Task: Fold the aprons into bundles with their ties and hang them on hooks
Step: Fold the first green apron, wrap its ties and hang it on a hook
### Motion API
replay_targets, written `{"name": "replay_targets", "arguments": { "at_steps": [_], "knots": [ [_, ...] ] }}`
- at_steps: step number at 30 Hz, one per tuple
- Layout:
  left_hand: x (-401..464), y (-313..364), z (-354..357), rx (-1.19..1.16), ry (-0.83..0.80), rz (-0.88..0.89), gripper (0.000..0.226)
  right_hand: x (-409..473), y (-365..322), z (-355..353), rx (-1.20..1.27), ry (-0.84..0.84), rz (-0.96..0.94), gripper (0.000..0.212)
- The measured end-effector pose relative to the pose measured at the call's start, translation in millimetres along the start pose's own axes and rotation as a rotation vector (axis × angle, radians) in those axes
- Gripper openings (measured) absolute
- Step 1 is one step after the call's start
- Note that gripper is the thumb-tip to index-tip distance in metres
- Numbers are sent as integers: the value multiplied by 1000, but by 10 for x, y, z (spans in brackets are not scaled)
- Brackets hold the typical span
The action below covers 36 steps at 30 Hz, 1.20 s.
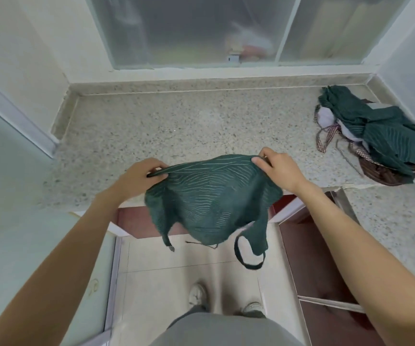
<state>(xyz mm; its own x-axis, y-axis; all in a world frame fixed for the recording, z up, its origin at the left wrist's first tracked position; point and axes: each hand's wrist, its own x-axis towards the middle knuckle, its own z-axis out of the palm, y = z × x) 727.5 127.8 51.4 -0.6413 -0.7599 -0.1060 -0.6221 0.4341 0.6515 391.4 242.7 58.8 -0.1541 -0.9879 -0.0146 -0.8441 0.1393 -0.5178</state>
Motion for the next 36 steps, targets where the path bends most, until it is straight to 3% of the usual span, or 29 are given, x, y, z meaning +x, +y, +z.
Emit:
{"name": "replay_targets", "arguments": {
  "at_steps": [4,8,11,13,19,23,27,36],
  "knots": [
    [82,-104,-159,188,134,1,19,98,-44,-57,126,-145,-15,26],
    [150,-260,-305,367,304,152,38,389,56,-164,53,-348,-52,21],
    [242,-382,-341,413,383,177,16,686,254,-196,-38,-436,-28,23],
    [346,-441,-346,392,411,105,14,871,351,-196,-39,-451,1,26],
    [730,-439,-515,457,522,-124,17,1367,322,-213,-251,-278,-51,31],
    [1089,-561,-778,552,506,-182,20,1850,272,-398,45,-248,-85,17],
    [1507,-764,-1059,562,495,-187,20,2383,244,-512,173,-247,-76,10],
    [2680,-1426,-1467,549,457,-319,17,3829,196,-151,-67,9,-97,11]
  ]
}}
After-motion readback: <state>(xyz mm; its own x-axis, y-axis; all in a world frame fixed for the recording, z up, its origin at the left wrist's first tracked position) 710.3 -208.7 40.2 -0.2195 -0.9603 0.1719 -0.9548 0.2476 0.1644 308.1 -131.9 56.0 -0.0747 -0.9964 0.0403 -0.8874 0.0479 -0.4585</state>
